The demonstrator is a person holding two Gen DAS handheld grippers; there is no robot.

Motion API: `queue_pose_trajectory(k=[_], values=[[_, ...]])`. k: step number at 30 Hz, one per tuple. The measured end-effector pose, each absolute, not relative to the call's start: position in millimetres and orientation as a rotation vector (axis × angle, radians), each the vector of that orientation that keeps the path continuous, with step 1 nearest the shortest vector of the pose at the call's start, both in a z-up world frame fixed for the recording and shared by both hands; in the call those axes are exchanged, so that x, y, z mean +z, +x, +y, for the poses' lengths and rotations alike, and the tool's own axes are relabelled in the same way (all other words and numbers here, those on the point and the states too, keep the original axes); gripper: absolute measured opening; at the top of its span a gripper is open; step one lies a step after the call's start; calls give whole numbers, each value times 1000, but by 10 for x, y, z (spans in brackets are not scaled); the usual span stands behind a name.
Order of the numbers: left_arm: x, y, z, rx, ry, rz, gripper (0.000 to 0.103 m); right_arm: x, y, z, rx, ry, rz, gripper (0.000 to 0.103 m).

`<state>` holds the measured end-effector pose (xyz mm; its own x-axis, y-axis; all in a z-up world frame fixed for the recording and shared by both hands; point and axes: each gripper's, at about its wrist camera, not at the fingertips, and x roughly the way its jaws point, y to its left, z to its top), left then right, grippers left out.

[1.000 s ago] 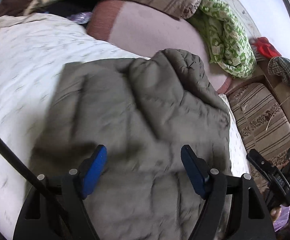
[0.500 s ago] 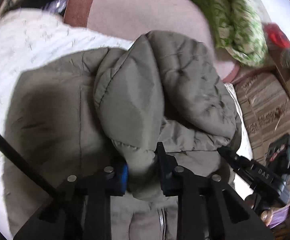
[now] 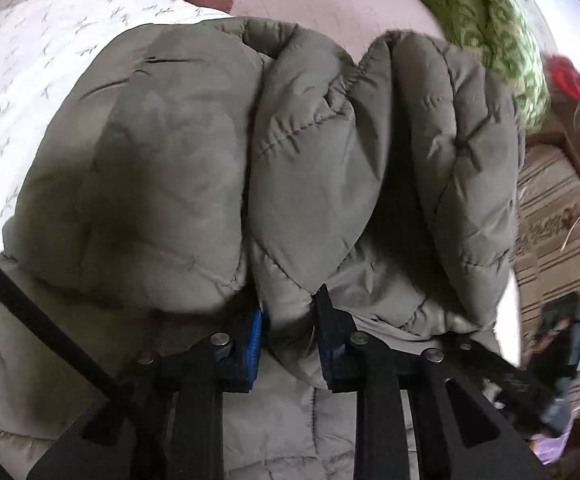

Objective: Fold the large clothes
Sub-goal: 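Lay the folded hem onto the hood and open both tools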

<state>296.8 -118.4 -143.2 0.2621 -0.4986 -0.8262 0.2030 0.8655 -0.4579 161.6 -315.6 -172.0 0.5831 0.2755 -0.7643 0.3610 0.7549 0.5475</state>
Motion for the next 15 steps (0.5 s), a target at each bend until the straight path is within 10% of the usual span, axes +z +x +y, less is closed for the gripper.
queue_pose_trajectory(k=[3,7,15], values=[[-1204,2820,-1059,-478,-252,1159,34,-1639,1560,-3136,-71,735,957,17],[-878,2473,-776,-453,-183,1060,40,-1369,1247,-3054,-140,592,921,64],[-534,1866,-47,-236,-110,833,60,-699,832,-2811,-213,359,810,65]])
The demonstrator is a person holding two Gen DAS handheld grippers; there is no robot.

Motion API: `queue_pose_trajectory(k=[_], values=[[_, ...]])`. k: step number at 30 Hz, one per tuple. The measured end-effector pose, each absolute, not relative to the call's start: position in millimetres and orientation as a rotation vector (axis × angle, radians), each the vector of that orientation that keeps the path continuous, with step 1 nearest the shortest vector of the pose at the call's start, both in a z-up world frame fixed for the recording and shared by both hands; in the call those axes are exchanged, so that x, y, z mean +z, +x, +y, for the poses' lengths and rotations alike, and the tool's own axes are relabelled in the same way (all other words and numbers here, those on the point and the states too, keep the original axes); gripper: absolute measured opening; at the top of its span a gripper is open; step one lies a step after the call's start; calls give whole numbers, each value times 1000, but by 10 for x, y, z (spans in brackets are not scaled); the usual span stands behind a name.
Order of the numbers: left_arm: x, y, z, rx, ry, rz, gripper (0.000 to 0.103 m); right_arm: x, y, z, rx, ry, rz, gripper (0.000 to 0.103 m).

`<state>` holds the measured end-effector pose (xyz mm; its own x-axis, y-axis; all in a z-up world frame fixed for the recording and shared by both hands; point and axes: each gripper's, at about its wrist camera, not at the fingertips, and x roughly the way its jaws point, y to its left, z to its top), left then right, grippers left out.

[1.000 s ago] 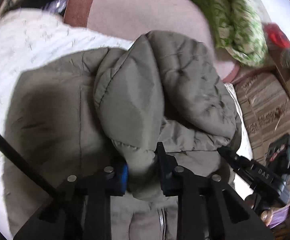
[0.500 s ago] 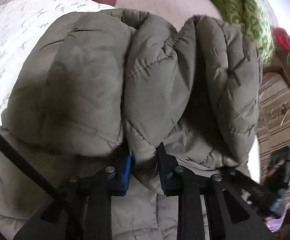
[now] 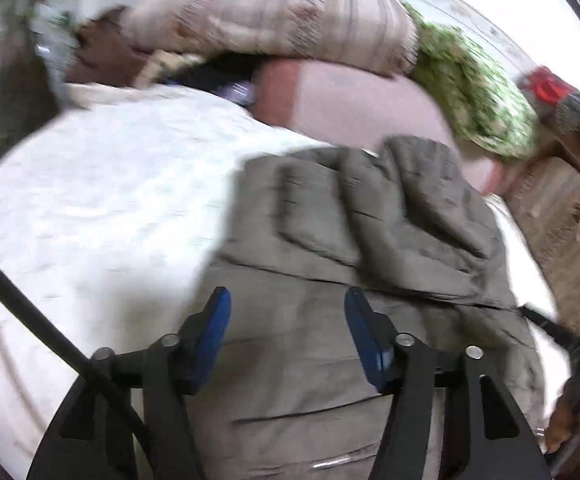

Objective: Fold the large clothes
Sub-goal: 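Lay the folded hem onto the hood and open both tools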

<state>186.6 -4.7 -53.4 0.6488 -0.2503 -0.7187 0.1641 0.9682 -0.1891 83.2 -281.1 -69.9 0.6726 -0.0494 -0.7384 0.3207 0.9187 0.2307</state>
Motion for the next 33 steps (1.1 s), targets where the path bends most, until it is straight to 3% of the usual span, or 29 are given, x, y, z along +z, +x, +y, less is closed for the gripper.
queue_pose_trajectory(k=[8,15,21,27,33], values=[[-700,1781,641,-40,-124,703,61,-417,2146,-2414,-299,196,726,64],[-853,2042,850,-22,-147,722,61,-1457,3282,-2255,-299,166,1004,66],[-874,2030,892,-32,-144,731,61,-1338,3339,-2306,-348,184,979,69],[-864,1968,887,-48,-155,729,61,-798,2622,-2410,-342,161,834,69],[-965,2022,818,-68,-167,777,61,-1373,2418,-2743,-425,162,962,69]])
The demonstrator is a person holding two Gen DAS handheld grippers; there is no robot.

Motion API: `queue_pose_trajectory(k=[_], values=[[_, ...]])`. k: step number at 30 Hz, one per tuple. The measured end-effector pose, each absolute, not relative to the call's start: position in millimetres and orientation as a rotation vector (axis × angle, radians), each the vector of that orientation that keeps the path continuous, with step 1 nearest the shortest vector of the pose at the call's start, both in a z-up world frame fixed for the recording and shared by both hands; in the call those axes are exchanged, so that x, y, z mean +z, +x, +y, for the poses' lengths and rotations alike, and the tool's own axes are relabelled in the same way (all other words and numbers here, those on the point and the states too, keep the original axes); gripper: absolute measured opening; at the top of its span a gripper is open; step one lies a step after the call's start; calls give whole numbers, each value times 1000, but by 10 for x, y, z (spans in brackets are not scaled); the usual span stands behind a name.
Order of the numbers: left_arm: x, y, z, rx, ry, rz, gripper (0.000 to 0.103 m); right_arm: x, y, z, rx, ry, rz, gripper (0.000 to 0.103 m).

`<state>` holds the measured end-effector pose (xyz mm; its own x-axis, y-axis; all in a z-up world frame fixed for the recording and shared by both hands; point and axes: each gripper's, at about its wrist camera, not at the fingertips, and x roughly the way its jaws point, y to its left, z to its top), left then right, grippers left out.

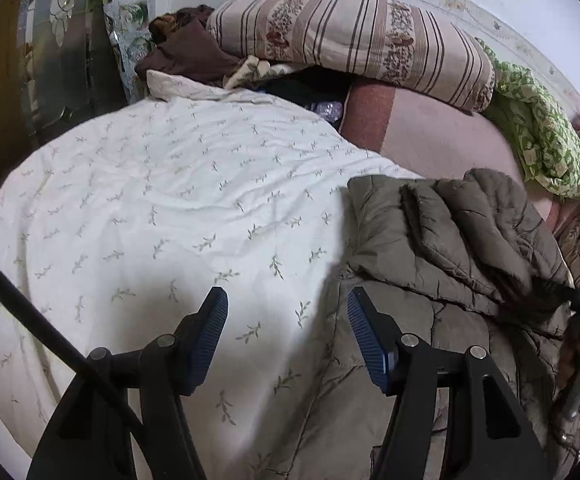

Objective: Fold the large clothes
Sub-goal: 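Lay the folded hem onto the hood and open both tools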

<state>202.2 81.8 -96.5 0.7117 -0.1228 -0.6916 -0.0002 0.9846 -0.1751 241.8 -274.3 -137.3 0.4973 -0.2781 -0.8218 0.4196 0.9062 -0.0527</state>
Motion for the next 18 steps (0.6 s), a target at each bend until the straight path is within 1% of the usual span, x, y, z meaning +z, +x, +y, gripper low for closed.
queue_pose_trajectory(k=[2,4,9,11,14,16,18], values=[[-994,2041,825,-65,-177,789,61,-1446,2440,-2733,-434,132,968,70],[-1013,2051,847,-58,-189,798,61,-1338,2470,-2653,-454,98,979,70],[-1038,2049,852,-65,-197,805,61,-876,2215,-2339,-379,123,831,70],[-1047,2046,823,-73,-187,809,61,-842,2248,-2183,-334,139,820,71],[-1053,2031,773,-83,-165,809,61,-1064,2416,-1955,-290,119,875,71],[-1034,2020,765,-78,-154,796,62,-1329,2578,-1857,-297,85,957,71],[-1011,2011,763,-72,-147,783,62,-1413,2643,-1826,-317,44,971,72]])
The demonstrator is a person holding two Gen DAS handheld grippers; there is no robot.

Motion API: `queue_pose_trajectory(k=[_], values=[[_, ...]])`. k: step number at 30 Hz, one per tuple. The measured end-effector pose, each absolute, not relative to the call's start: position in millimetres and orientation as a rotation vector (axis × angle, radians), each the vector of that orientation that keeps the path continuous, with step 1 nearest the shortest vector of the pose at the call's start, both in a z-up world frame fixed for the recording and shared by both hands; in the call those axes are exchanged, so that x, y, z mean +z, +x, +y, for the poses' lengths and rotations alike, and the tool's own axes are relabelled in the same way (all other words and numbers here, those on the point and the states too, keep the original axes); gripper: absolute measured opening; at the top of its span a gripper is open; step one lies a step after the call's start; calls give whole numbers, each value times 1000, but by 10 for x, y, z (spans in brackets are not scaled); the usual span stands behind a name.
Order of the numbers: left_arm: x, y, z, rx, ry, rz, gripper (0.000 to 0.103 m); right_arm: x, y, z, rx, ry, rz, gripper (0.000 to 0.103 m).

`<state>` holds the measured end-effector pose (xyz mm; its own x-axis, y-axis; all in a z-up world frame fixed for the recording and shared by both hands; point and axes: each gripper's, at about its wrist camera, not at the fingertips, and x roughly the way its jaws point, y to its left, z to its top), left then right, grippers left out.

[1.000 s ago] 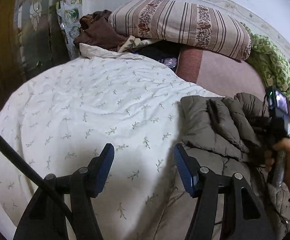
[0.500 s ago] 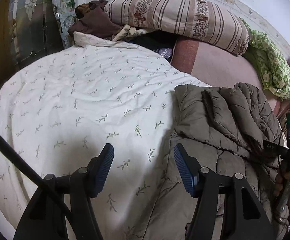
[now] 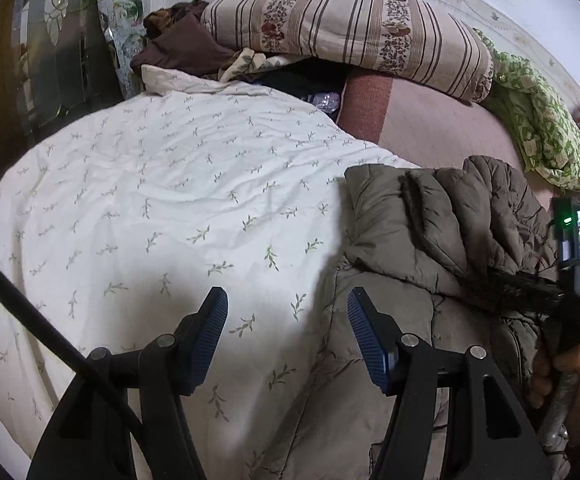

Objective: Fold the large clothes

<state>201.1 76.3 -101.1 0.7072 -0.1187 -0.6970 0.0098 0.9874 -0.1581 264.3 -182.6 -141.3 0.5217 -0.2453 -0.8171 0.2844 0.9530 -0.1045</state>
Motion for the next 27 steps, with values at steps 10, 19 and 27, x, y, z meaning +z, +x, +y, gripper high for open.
queue_pose_trajectory(k=[10,19,27], values=[[-1033,2008,714,-101,-138,797,62,-1146,2344,-1731,-287,86,891,77],[-1060,2027,720,-92,-140,808,62,-1220,2356,-1940,-257,162,944,80],[-1050,1956,727,-76,-143,794,62,-955,1342,-2197,-248,250,943,80]])
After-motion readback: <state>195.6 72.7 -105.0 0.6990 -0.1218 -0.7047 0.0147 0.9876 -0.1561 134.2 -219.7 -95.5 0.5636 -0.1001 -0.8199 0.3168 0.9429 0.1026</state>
